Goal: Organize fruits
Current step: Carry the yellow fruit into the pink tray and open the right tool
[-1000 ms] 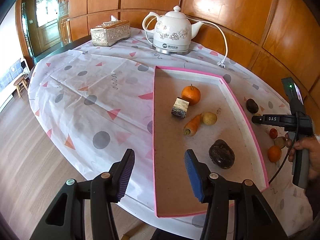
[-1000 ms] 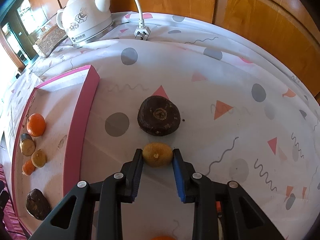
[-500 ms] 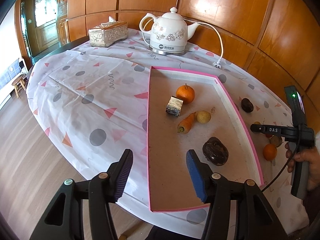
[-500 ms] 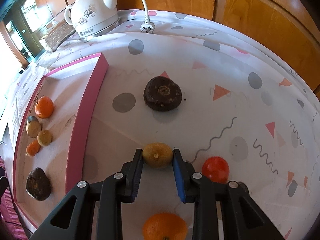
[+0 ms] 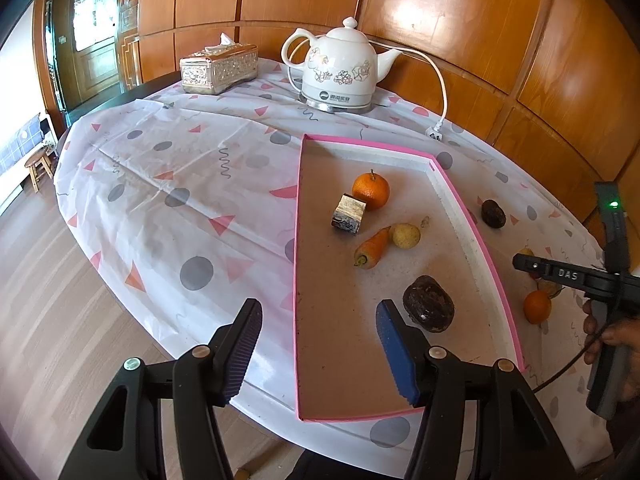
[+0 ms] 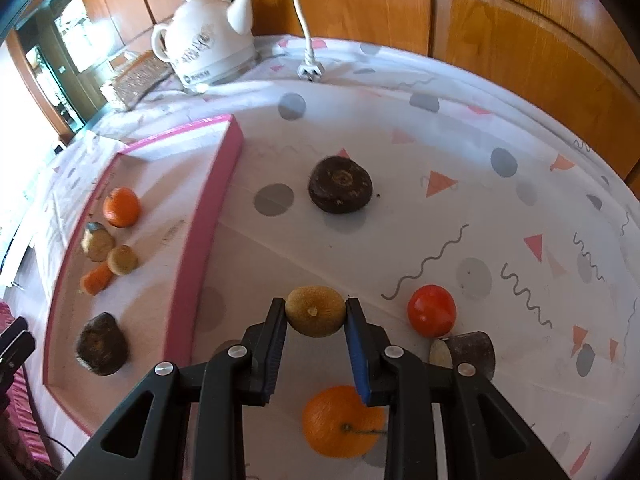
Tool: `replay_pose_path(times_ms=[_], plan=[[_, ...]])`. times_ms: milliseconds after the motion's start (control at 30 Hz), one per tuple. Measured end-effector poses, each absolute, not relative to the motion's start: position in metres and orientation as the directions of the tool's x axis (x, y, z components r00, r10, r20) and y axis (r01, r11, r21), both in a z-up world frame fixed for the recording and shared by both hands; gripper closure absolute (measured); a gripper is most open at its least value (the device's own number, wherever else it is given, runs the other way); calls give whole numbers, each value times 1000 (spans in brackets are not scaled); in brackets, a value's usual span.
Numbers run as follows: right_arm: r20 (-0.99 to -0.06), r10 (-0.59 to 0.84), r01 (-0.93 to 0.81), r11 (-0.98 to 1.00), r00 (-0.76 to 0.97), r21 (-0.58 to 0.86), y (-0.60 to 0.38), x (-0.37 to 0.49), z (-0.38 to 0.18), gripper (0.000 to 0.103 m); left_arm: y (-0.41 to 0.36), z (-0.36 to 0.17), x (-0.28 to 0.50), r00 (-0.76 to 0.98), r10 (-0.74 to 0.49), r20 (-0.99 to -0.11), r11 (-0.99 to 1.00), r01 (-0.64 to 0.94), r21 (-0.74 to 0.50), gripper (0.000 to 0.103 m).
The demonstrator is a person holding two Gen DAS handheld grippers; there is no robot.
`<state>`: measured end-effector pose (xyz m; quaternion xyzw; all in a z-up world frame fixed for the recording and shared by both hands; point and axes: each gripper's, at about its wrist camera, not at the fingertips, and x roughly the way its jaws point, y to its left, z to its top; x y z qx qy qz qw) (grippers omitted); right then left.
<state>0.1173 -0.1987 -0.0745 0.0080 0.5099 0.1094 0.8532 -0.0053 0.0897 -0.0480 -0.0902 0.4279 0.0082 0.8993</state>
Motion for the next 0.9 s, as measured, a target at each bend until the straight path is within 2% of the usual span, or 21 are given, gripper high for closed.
replay_pose_path(times_ms=[500,900], plan=[[-802,314,-319,934,509,163,-163,82,-29,74,96,-41,-11,653,-42,-756,978,-129,-166,38],[-791,369,-420,894,487,159,-115,69,-20,74,110,-35,-18,675,-21,-738,966,-177,-190,37]])
